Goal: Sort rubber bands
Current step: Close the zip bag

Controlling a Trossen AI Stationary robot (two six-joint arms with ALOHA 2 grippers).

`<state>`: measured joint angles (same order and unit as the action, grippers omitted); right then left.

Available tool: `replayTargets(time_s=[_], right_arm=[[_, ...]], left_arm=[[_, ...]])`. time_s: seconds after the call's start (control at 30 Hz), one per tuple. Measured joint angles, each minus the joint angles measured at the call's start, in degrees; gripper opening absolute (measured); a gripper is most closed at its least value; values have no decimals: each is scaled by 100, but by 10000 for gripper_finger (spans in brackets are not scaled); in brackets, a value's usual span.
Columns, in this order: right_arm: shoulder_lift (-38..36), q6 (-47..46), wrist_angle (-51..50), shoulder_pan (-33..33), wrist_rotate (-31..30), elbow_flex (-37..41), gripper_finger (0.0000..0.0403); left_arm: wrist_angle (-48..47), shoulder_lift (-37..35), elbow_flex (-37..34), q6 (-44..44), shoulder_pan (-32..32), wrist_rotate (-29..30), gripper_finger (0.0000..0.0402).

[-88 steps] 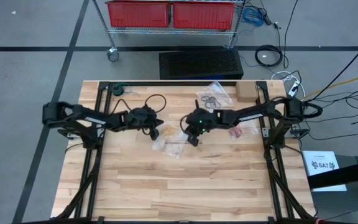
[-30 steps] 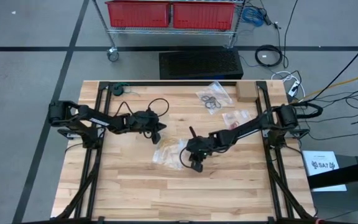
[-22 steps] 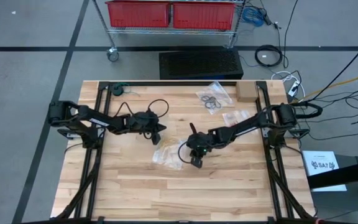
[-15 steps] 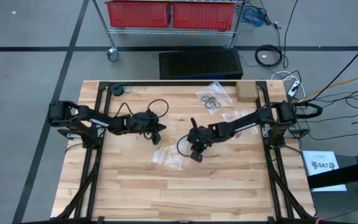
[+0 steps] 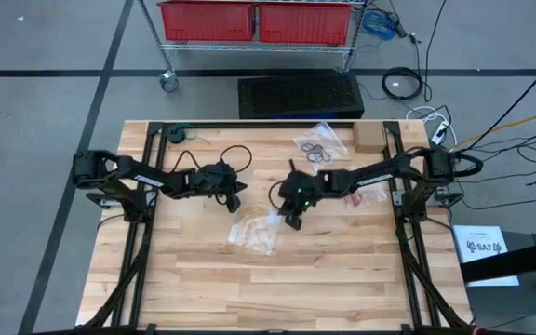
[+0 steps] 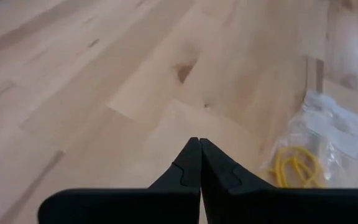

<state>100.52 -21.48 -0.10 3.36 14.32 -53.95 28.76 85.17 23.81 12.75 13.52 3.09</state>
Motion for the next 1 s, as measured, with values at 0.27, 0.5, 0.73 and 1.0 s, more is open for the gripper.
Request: replayTargets(time_s=[0.27,0.5,0.73,1.0], right_arm=[[611,-924,-57,-247,-587,4,0],[510,-431,-327,274,-926,-11,0],[76,675,-633,783,-1373,-171,0],[-490,725,-759,464,-299,-203,0]], left_arm=[[603,0,4,-116,-16,-359,0],[347,-2,2,-104,-58,-439,0],[370,-2,2,149,-90,-442,0],[372,-2,2,150,-6,-350,0]])
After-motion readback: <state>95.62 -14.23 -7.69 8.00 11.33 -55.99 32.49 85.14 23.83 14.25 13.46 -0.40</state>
